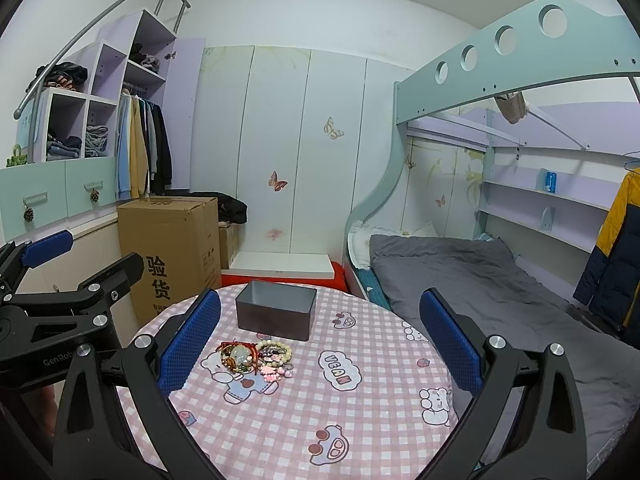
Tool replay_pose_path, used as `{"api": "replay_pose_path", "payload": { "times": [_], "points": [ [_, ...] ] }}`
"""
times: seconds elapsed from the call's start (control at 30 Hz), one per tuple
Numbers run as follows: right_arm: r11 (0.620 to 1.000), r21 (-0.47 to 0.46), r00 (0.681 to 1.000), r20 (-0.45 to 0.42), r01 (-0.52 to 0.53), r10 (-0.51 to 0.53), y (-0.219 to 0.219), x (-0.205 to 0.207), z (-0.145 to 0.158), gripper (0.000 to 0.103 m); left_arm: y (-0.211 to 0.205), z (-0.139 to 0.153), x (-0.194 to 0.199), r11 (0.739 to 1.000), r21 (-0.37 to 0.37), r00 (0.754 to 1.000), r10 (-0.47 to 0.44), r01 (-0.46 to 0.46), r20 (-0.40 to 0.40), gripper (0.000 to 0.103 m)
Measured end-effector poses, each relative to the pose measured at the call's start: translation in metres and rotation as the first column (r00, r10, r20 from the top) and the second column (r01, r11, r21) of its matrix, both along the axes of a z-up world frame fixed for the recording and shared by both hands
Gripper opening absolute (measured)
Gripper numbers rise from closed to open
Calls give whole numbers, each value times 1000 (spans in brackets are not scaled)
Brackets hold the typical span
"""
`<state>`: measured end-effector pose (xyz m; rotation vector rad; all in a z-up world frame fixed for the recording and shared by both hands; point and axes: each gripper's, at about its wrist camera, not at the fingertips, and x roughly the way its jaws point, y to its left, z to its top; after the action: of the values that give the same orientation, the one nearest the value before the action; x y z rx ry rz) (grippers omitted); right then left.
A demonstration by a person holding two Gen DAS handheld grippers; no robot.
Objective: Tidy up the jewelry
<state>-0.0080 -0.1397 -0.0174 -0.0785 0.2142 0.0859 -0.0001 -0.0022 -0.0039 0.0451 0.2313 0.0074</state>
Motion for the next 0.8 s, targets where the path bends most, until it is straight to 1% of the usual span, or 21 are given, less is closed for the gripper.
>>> {"api": "replay_pose_path", "payload": {
  "times": [0.8],
  "points": [
    [1000,-1,1000,-5,6,-6,2,1,-6,96,-5,5,0,1000,3,1000,-1,1,-2,97]
  ]
}}
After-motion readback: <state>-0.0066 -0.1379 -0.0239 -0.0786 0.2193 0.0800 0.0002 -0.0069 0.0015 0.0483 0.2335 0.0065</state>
